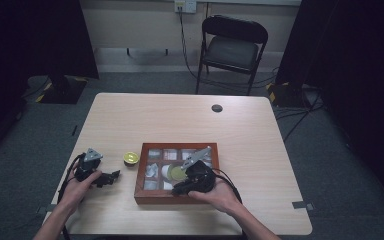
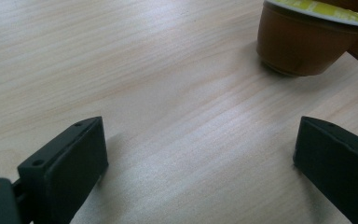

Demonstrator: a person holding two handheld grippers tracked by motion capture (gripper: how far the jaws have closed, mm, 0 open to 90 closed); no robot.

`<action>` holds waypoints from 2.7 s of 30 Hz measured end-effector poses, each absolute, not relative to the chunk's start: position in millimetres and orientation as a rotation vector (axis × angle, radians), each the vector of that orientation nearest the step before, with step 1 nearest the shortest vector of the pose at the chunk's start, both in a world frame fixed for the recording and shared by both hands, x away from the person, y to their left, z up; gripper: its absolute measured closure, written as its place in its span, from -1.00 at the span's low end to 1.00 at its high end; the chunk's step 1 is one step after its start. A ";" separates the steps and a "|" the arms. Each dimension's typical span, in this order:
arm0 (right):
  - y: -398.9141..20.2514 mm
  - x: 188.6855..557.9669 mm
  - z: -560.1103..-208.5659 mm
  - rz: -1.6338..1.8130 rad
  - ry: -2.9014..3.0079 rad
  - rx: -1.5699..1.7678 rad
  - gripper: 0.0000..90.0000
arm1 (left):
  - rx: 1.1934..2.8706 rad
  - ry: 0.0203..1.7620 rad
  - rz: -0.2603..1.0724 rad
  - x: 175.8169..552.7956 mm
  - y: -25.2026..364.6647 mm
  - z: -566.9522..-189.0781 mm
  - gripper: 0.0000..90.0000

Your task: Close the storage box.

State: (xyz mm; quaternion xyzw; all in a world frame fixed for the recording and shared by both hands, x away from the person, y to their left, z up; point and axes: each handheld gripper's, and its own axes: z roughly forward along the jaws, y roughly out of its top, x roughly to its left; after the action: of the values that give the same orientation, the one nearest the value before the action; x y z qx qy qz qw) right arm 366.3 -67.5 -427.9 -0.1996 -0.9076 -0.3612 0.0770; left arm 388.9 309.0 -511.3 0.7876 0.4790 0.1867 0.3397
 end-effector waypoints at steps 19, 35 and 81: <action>-90.2 375.3 -421.2 -1.301 -2.651 -0.768 0.31 | 2.056 1.244 0.484 389.1 309.3 -511.1 -0.96; -141.7 386.2 -409.6 -1.481 -2.622 -1.172 -0.42 | 2.055 1.244 0.488 389.0 308.8 -511.4 -0.97; -275.2 400.8 -491.6 -1.036 -2.736 -1.969 -0.60 | 2.052 1.260 0.488 388.4 308.1 -511.3 -0.98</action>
State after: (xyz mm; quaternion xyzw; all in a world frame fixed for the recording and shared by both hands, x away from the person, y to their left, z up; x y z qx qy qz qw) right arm 400.8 -275.2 -491.6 -0.5481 -0.7615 -0.2884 -0.1913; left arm 388.4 308.1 -511.3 0.7866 0.4832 0.1871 0.3358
